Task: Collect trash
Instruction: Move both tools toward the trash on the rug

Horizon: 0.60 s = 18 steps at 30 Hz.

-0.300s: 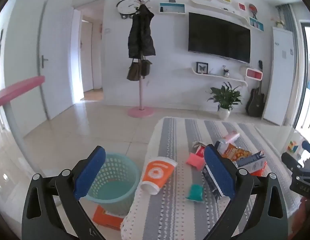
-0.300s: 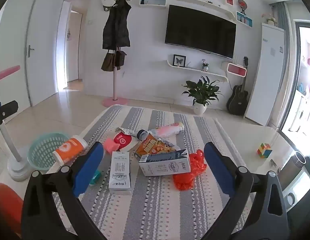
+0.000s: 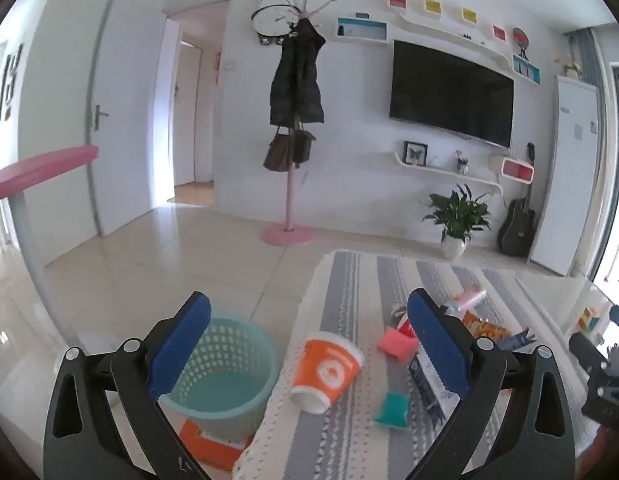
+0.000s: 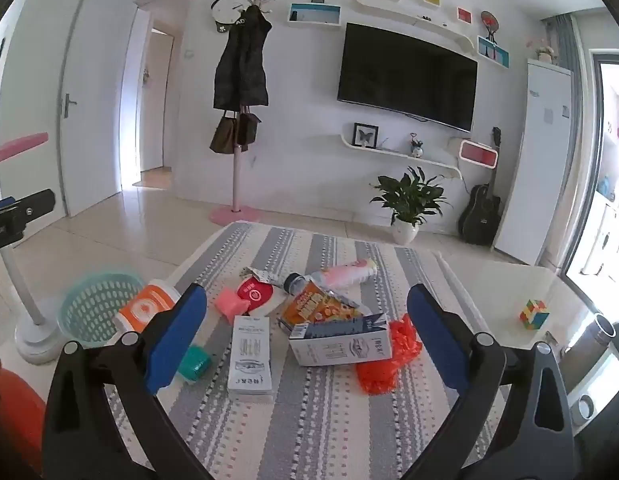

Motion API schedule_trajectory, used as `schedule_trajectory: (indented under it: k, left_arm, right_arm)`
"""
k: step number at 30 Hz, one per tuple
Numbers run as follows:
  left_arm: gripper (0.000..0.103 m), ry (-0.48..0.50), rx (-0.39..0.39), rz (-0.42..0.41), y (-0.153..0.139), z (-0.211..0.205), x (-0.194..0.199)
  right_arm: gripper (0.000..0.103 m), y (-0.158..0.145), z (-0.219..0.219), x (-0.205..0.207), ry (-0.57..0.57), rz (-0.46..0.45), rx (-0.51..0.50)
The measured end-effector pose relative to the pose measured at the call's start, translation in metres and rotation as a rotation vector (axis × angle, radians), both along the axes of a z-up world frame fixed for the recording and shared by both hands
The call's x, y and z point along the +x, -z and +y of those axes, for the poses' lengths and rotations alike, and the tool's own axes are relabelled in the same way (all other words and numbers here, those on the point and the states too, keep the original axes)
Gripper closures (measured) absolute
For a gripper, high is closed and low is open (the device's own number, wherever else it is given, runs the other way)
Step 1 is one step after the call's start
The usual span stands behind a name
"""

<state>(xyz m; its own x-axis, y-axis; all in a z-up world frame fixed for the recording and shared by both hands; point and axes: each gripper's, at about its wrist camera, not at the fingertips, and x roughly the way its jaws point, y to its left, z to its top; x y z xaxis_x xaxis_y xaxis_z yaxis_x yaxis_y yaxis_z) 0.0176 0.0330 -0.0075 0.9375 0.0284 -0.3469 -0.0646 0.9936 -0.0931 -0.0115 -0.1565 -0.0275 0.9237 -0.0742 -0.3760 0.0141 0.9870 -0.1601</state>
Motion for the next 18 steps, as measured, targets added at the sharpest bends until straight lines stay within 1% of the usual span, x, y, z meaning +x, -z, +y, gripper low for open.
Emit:
schedule_trajectory:
  k: [1, 3, 4, 5, 7, 10, 14, 18]
  left_arm:
    - [0.007, -0.006, 0.010, -0.002, 0.004, -0.001, 0.001]
    - [0.007, -0.011, 0.036, 0.002, 0.015, -0.003, 0.005]
    - [0.007, -0.010, 0.041, 0.012, 0.022, -0.003, 0.008]
    - [0.007, -0.008, 0.053, 0.023, 0.030, -0.014, 0.010]
    - [0.007, -0.003, 0.040, 0.036, 0.044, -0.016, 0.015]
    - [0.007, -0.010, 0.087, 0.025, 0.061, -0.032, 0.018]
    - [0.007, -0.023, 0.126, 0.021, 0.075, -0.043, 0.020]
    - [0.007, -0.020, 0.118, 0.031, 0.079, -0.045, 0.023]
  right_arm:
    - [0.007, 0.002, -0.003, 0.006, -0.011, 0.015, 0.021]
    - [0.007, 0.006, -0.004, 0.012, -0.009, 0.031, 0.027]
    - [0.007, 0.008, -0.014, 0.013, -0.004, 0.030, 0.043]
    - [0.007, 0.012, -0.015, 0.015, 0.005, 0.035, 0.044]
    - [0.007, 0.019, -0.017, 0.018, 0.017, 0.043, 0.049]
    - [0.007, 0.027, -0.018, 0.022, 0.021, 0.049, 0.048]
    - [0.007, 0.036, -0.018, 0.027, 0.016, 0.054, 0.057]
    - [0.007, 0.040, -0.017, 0.029, 0.007, 0.061, 0.062]
